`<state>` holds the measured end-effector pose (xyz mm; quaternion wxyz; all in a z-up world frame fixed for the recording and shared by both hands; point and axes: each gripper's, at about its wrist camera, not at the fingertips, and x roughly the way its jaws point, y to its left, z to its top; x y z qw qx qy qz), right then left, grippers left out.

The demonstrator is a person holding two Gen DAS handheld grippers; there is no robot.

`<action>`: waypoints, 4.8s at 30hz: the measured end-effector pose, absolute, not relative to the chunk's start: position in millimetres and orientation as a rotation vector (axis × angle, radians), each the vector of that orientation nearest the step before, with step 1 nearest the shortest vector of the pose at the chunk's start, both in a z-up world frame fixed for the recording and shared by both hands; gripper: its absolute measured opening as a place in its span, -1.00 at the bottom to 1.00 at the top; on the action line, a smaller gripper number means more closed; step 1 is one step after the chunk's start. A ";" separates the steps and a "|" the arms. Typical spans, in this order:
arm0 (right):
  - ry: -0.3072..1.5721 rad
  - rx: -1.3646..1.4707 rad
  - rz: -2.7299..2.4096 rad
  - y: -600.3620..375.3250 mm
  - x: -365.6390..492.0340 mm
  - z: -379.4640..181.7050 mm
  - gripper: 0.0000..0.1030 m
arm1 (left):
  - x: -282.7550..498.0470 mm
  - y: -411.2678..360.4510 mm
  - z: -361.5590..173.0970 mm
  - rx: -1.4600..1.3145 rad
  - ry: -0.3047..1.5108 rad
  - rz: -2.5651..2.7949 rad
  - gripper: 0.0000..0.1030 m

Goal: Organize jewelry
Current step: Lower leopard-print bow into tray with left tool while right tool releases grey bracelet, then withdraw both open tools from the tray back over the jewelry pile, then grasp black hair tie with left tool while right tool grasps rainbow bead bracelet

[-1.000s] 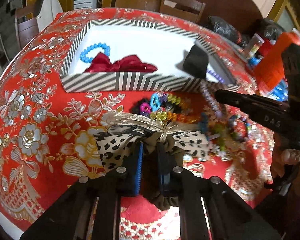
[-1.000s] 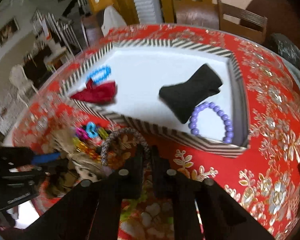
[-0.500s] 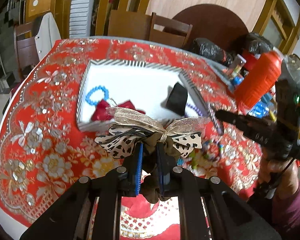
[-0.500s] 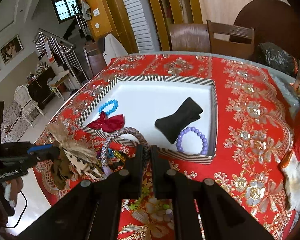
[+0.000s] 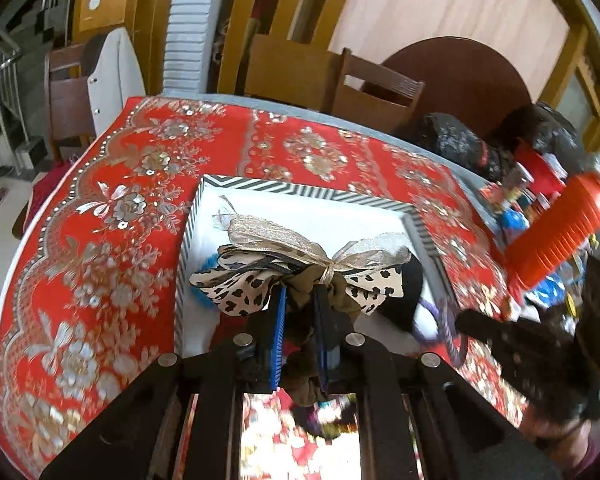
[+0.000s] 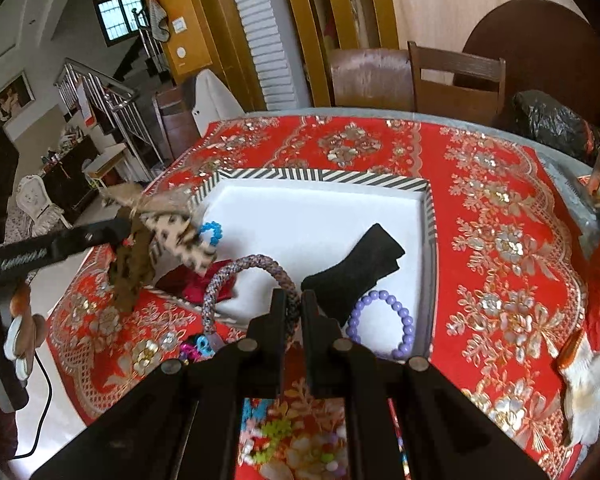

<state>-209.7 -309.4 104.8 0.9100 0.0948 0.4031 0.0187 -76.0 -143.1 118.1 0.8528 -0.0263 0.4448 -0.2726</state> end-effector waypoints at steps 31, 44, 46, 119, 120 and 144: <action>1.026 0.188 -0.022 -285.7 -131.5 21.9 -0.59 | 12.9 -171.3 44.5 -0.033 1.039 -0.462 -0.62; 0.908 0.261 -0.033 -297.0 -190.5 68.3 -0.15 | -54.6 -160.7 84.1 0.041 0.904 -0.469 -0.57; 0.890 0.257 -0.052 -300.2 -203.7 75.7 -0.11 | -70.0 -160.5 88.5 0.064 0.878 -0.465 -0.57; 0.934 0.124 0.085 -276.0 -246.1 52.2 0.02 | -153.8 -114.5 59.6 -0.008 1.021 -0.493 -0.56; 0.939 0.109 0.096 -273.3 -242.5 49.0 0.02 | -151.9 -111.2 57.6 -0.012 1.027 -0.485 -0.56; 0.756 0.201 0.219 -274.6 -254.8 103.2 -0.82 | -144.6 -134.8 40.7 -0.026 1.092 -0.575 -0.36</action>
